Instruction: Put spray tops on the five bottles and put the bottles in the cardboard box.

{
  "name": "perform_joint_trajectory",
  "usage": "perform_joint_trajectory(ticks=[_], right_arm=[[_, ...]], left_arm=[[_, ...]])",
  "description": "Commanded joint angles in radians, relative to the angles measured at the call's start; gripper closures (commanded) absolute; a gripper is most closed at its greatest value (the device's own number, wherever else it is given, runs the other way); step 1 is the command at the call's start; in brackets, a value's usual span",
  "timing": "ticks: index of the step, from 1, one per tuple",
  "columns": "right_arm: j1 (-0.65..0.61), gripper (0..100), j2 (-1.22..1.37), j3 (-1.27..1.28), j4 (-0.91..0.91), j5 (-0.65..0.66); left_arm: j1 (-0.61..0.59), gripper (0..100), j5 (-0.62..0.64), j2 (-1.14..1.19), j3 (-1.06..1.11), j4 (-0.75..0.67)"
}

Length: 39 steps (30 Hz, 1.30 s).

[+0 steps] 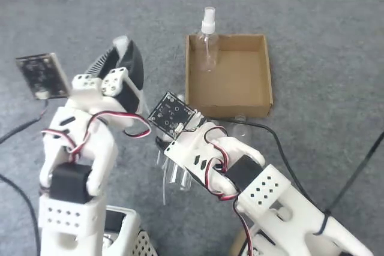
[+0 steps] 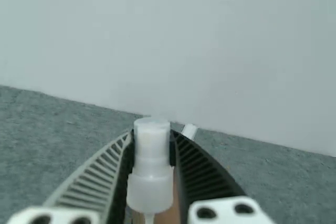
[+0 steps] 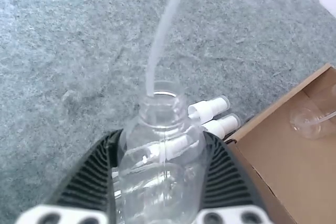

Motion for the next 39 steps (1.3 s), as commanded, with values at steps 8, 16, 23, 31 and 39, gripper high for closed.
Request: perform_joint_trajectory(ticks=[8, 16, 23, 31, 39], right_arm=[[-0.015, 99.3, -0.090, 0.141, -0.226, -0.012], [-0.016, 99.3, -0.099, 0.327, -0.656, -0.064], [0.041, 99.3, -0.099, 0.311, -0.670, -0.176], [0.071, 99.3, -0.104, 0.284, -0.605, -0.216], [0.071, 99.3, -0.105, 0.275, -0.590, -0.278]], left_arm=[[0.005, 99, -0.012, -0.011, 0.096, -0.028], [0.005, 99, -0.049, -0.012, 0.133, -0.021], [0.014, 99, -0.117, -0.012, 0.122, 0.084], [0.140, 99, -0.221, -0.012, 0.093, 0.140], [0.140, 97, -0.275, -0.012, 0.047, 0.206]])
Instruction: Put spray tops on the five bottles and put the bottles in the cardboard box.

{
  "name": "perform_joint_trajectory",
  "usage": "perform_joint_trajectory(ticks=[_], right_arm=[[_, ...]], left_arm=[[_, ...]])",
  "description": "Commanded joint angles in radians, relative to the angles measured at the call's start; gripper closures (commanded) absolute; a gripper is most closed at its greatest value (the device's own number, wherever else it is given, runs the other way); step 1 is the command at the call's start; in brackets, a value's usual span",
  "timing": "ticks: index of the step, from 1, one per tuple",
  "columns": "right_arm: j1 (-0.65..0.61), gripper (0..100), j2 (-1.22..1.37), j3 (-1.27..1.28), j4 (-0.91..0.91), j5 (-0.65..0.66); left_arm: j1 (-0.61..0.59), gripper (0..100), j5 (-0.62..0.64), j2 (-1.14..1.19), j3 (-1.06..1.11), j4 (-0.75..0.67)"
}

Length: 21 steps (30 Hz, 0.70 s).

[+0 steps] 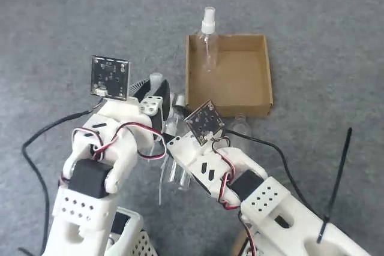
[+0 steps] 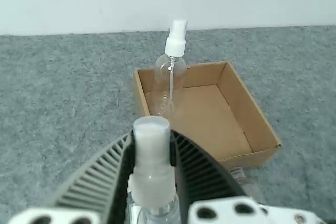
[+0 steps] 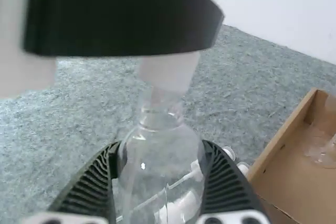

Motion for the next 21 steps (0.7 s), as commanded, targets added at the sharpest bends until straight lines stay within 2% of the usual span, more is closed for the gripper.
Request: perform_joint_trajectory(ticks=[1, 4, 13, 17, 19, 21], right_arm=[[0.031, 99.3, -0.038, -0.069, -0.002, -0.025], [0.031, 99.3, -0.038, -0.069, -0.004, -0.026], [0.031, 99.3, -0.035, -0.068, -0.002, -0.025], [0.031, 99.3, -0.035, -0.068, 0.001, -0.025], [0.031, 99.3, -0.035, -0.068, 0.001, -0.025], [0.031, 99.3, -0.035, -0.068, -0.001, -0.025]], left_arm=[[0.000, 95, -0.060, -0.012, -0.094, 0.064], [0.000, 89, -0.066, -0.012, -0.157, 0.143], [-0.003, 88, -0.072, -0.002, -0.272, 0.149], [-0.114, 89, -0.072, 0.000, -0.275, 0.071], [-0.178, 92, -0.094, 0.000, -0.266, 0.071], [-0.190, 96, -0.126, -0.002, -0.240, 0.068]])
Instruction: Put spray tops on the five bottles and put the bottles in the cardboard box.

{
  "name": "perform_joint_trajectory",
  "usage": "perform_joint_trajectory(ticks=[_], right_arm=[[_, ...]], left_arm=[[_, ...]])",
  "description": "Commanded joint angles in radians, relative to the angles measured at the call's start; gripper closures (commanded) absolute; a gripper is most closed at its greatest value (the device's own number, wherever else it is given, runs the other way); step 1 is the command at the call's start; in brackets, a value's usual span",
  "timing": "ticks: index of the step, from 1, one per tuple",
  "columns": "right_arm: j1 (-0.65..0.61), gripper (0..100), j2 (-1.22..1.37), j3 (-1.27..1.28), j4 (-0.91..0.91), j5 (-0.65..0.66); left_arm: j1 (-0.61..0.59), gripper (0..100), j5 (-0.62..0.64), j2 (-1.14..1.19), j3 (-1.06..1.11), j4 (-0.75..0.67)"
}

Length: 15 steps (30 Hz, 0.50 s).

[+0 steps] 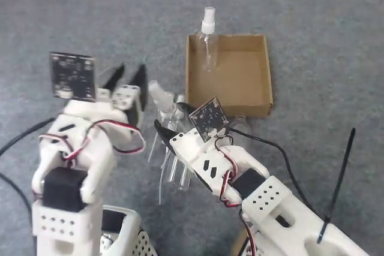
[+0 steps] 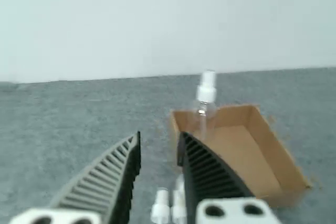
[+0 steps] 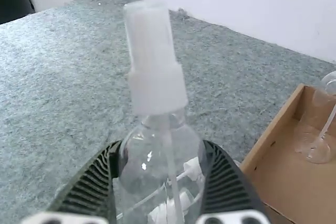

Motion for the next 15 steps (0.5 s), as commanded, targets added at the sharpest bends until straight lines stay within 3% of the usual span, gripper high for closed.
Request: perform_joint_trajectory(ticks=[1, 15], right_arm=[[0.013, 99.3, -0.033, -0.068, -0.004, -0.012], [0.013, 99.3, -0.033, -0.068, 0.002, -0.012]], left_arm=[[-0.028, 97, -0.051, -0.002, 0.010, -0.035], [0.157, 99, -0.087, -0.002, 0.202, -0.083]])
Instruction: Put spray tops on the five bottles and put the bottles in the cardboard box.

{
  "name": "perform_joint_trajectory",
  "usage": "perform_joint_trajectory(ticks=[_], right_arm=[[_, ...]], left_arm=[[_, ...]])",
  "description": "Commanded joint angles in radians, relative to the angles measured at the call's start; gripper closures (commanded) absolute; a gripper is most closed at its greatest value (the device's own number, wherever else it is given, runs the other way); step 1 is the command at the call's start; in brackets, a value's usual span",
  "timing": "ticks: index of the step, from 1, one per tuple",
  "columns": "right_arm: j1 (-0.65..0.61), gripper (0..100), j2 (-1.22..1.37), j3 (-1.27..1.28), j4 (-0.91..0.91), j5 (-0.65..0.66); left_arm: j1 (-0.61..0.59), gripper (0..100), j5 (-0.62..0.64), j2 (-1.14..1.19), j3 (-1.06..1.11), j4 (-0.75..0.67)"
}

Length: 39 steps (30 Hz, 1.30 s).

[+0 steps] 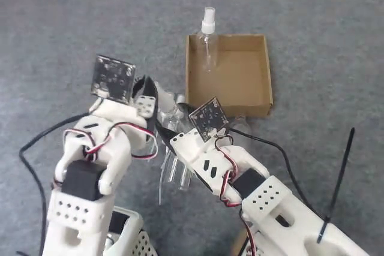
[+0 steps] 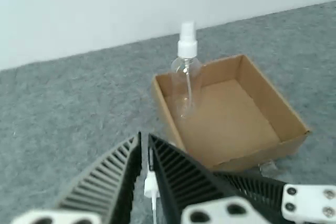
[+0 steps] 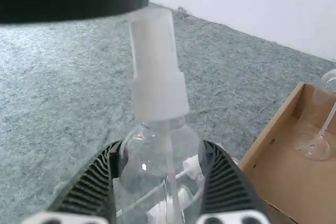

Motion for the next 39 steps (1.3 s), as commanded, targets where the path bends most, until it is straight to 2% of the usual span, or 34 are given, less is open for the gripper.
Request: perform_joint_trajectory(ticks=[1, 11, 18, 21, 29, 35, 39], right_arm=[[0.010, 99.3, -0.035, -0.069, 0.002, -0.011], [0.007, 99.3, -0.035, -0.069, 0.004, -0.011], [0.010, 99.3, -0.038, -0.068, 0.005, -0.009], [0.010, 99.3, -0.035, -0.068, 0.005, -0.009], [0.008, 99.3, -0.035, -0.068, 0.005, -0.009], [0.013, 99.3, -0.035, -0.068, 0.005, -0.009], [0.050, 99.3, -0.033, -0.092, 0.007, -0.009]], left_arm=[[0.017, 99, -0.009, 0.003, 0.004, -0.025], [0.026, 99, -0.009, 0.005, 0.005, -0.071], [0.083, 99, -0.021, 0.005, 0.005, -0.055], [0.087, 99, -0.063, 0.003, 0.004, -0.052], [0.086, 98, -0.074, -0.008, -0.033, -0.021], [-0.069, 96, -0.068, -0.009, -0.208, 0.064], [-0.158, 91, -0.055, -0.021, -0.225, 0.115]])
